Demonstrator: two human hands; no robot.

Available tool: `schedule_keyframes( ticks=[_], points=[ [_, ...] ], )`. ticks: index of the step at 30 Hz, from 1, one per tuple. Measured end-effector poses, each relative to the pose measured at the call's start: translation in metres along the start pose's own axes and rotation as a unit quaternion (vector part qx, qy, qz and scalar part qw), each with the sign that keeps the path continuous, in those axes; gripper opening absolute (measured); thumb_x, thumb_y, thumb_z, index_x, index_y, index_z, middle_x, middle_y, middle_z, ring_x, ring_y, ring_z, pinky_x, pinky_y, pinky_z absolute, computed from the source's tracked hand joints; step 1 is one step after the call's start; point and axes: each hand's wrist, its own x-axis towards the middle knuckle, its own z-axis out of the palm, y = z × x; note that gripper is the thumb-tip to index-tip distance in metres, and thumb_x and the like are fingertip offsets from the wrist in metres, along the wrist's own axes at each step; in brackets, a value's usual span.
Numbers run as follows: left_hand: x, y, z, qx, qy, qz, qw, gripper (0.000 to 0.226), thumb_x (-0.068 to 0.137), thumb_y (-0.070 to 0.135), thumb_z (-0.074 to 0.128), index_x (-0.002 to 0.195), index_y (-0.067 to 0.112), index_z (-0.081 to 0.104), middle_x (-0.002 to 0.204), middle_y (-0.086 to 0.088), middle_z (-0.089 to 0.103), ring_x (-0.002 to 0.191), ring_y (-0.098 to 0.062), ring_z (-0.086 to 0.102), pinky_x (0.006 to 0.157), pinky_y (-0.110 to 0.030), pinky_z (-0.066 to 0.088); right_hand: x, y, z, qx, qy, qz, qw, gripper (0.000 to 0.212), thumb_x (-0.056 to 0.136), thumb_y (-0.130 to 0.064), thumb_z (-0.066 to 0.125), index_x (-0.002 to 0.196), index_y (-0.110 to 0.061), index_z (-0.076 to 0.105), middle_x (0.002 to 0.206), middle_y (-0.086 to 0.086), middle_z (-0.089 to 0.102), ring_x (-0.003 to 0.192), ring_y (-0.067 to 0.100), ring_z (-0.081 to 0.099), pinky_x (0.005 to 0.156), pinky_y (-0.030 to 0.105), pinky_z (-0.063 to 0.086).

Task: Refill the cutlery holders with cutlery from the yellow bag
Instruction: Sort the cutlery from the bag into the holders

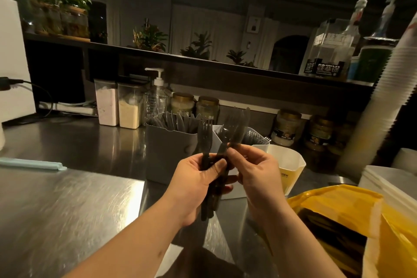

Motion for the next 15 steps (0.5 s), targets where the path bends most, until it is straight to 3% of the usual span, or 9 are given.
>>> schedule_keyframes(
  ticks=[5,9,12,15],
  points=[
    [0.005,0.001,-0.003,-0.009,0.065,0.025,0.998,0.02,0.092,0.024,0.063,0.105,0.01,0.069,0.093,-0.01,0.078,0.089,-0.026,0.076,0.085,-0.046,0.06,0.01,-0.011,-0.007,0.037,0.044,0.005,0.998,0.015,0.098,-0.02,0.059,0.09,-0.016,0.071,0.077,-0.002,0.074,0.082,0.017,0.066,0.069,0.034,0.047],
    [0.014,0.003,-0.017,0.038,0.196,0.077,0.977,0.019,0.103,0.031,0.053,0.099,0.016,0.063,0.075,-0.005,0.067,0.067,-0.02,0.068,0.066,-0.037,0.059,0.037,-0.038,-0.002,0.115,0.106,-0.019,0.988,0.013,0.099,-0.02,0.059,0.091,-0.016,0.068,0.081,-0.001,0.075,0.082,0.015,0.072,0.069,0.03,0.055],
    [0.016,0.002,-0.02,0.042,0.222,0.097,0.969,0.025,0.105,0.036,0.046,0.098,0.017,0.061,0.068,0.0,0.053,0.062,-0.016,0.049,0.059,-0.033,0.043,0.06,-0.052,0.021,0.141,0.134,-0.059,0.979,0.012,0.098,-0.017,0.062,0.087,-0.014,0.066,0.08,0.002,0.072,0.08,0.017,0.074,0.071,0.029,0.06],
    [0.016,0.003,-0.021,0.011,0.213,0.092,0.973,0.025,0.102,0.041,0.05,0.096,0.019,0.059,0.061,0.003,0.048,0.056,-0.014,0.044,0.056,-0.032,0.038,0.078,-0.055,0.05,0.111,0.118,-0.107,0.981,0.011,0.097,-0.016,0.064,0.087,-0.013,0.067,0.084,0.006,0.07,0.083,0.023,0.073,0.074,0.034,0.063]
  ],
)
